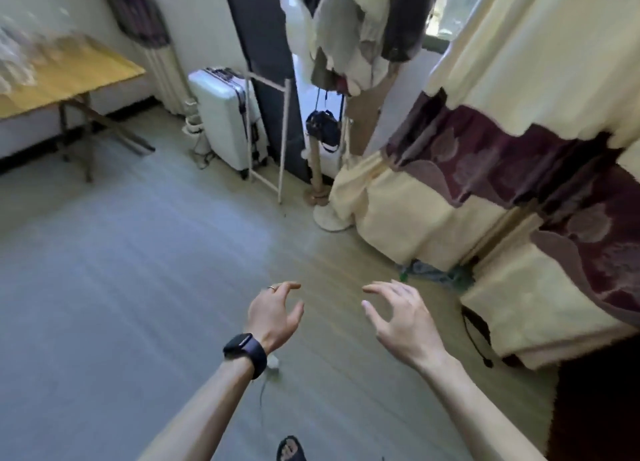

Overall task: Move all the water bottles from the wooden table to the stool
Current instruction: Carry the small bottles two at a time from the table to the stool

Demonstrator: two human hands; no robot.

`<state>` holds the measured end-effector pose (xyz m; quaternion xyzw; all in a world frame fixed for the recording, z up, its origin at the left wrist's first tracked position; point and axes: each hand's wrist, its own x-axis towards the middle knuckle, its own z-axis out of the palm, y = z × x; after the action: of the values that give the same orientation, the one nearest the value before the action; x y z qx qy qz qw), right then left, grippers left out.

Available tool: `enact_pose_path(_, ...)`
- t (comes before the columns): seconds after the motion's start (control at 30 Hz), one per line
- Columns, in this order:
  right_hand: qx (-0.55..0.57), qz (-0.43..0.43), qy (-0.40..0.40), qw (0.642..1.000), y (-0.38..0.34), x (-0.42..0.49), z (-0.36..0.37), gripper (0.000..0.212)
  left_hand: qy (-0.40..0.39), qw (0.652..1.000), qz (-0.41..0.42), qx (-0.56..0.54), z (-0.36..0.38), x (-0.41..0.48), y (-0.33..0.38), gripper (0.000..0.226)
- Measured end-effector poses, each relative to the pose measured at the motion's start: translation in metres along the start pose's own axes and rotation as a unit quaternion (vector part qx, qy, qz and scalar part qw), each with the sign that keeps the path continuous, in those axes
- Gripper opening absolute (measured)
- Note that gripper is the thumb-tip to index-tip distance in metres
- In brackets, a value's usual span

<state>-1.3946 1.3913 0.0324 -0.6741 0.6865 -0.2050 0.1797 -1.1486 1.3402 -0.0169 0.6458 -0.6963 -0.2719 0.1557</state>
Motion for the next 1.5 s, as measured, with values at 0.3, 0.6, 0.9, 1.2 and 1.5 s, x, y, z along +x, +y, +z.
enact_pose_path(0.3, 0.016, -0.156, -0.028, 0.987, -0.122, 0.231, 0.038, 0.027, 0.135, 0.985, -0.105, -0.002, -0.138, 0.136, -0.078, 0.035)
enact_pose_path(0.6, 0.032, -0.274, -0.061, 0.959, -0.194, 0.486, 0.073, 0.037, 0.265, 0.947, -0.181, 0.016, -0.241, 0.315, -0.110, 0.030)
enact_pose_path(0.9, 0.060, -0.389, -0.095, 0.914, -0.345, 0.671, 0.116, 0.034, 0.386, 0.889, -0.241, 0.041, -0.380, 0.412, -0.166, 0.025)
enact_pose_path(1.2, 0.084, -0.437, -0.098, 0.890, -0.542, 0.815, 0.213, 0.033, 0.444, 0.858, -0.250, 0.066, -0.539, 0.516, -0.317, 0.028)
enact_pose_path(1.5, 0.074, -0.435, -0.089, 0.893, -0.709, 0.946, 0.288, 0.037, 0.437, 0.859, -0.255, 0.078, -0.691, 0.618, -0.459, 0.027)
